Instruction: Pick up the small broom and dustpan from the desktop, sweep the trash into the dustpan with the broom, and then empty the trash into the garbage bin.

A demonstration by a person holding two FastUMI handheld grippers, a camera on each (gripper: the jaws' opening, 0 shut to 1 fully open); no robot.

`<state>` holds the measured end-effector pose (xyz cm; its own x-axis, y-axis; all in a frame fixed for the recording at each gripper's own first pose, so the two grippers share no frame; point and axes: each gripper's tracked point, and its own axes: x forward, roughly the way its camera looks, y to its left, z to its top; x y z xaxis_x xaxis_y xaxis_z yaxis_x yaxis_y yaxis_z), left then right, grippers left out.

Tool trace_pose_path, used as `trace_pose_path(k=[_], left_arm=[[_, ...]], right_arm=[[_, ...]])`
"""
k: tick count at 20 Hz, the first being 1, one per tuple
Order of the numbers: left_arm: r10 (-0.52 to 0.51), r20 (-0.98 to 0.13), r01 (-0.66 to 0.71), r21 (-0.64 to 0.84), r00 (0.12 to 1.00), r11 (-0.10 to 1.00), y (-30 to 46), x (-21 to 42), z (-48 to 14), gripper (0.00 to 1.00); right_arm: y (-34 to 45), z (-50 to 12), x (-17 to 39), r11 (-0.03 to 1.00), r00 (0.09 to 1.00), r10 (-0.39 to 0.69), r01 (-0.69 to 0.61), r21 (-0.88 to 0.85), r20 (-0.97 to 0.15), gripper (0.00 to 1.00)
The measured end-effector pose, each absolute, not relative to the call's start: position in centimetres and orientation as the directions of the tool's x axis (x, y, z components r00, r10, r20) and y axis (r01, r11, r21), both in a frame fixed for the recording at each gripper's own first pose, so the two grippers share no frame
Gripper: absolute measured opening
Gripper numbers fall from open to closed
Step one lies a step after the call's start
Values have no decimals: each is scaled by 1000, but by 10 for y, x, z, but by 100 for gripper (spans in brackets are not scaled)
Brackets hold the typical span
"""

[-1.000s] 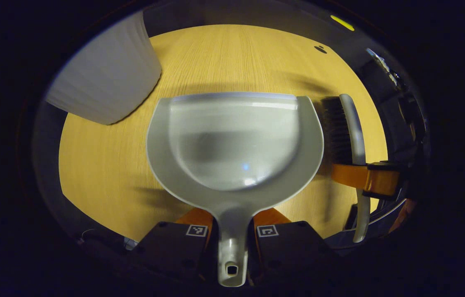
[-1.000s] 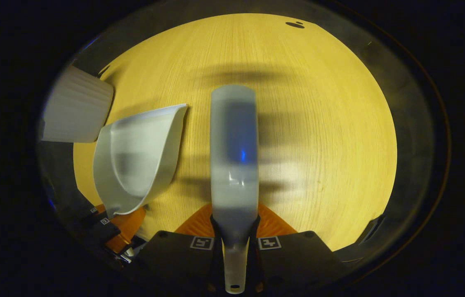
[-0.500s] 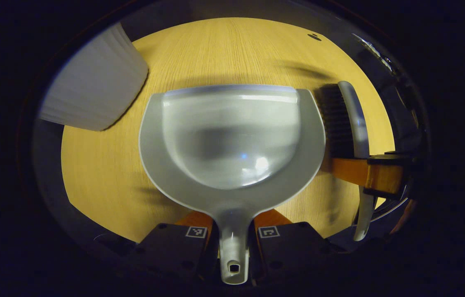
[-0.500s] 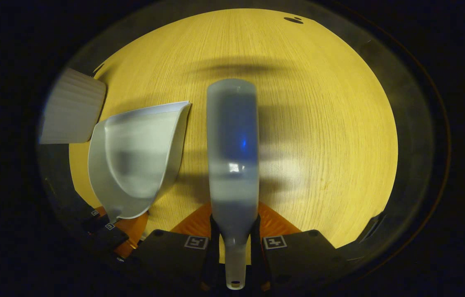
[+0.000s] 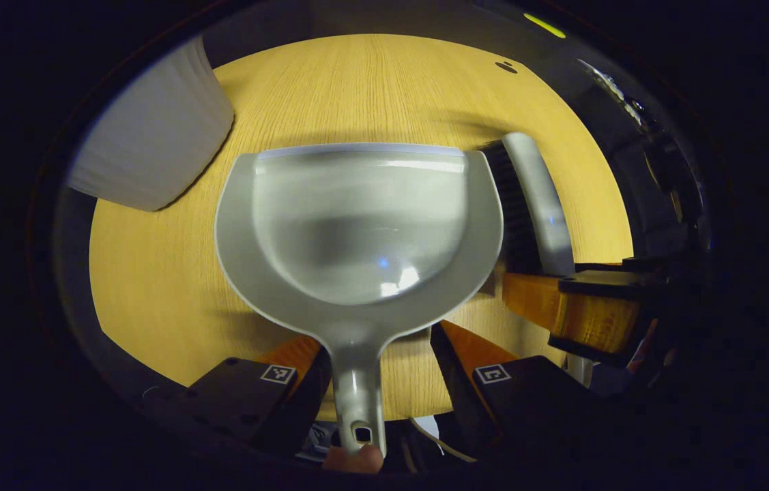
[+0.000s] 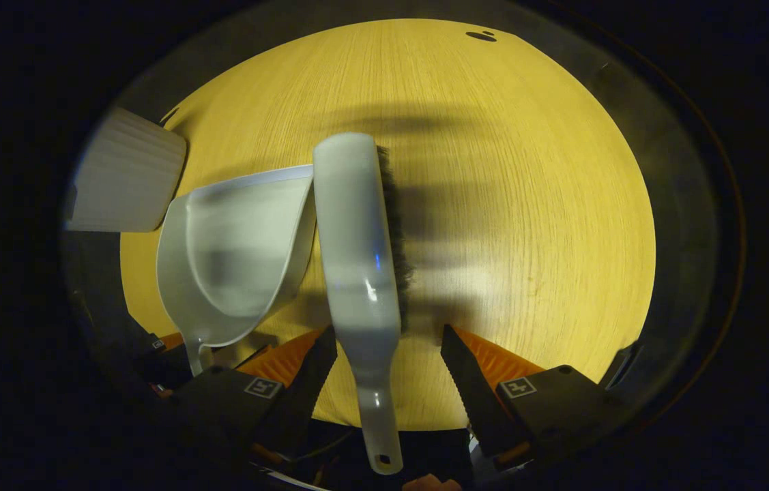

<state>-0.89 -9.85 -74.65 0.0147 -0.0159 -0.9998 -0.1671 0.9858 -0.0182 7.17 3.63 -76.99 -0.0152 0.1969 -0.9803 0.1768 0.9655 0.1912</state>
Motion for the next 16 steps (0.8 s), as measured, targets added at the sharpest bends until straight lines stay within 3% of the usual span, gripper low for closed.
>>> trace_pose_path(k=[5,9,12,16], left_arm=[[47,-990,-134,29,136,991,-91,-4,-715,78],[44,-952,-86,19,304,996,-96,7,-681,78],[2,-924,-80,-31,382,996,-104,11,-655,78],[56,-842,-79,16,536,997,-92,27,-628,78]], right_arm=[[43,-729,75,943,99,269,172,283,-958,99],[26,-692,84,967,263,211,82,240,-941,99],[28,-660,86,952,326,243,102,289,-914,99],[25,-607,103,948,423,248,80,309,-872,99]])
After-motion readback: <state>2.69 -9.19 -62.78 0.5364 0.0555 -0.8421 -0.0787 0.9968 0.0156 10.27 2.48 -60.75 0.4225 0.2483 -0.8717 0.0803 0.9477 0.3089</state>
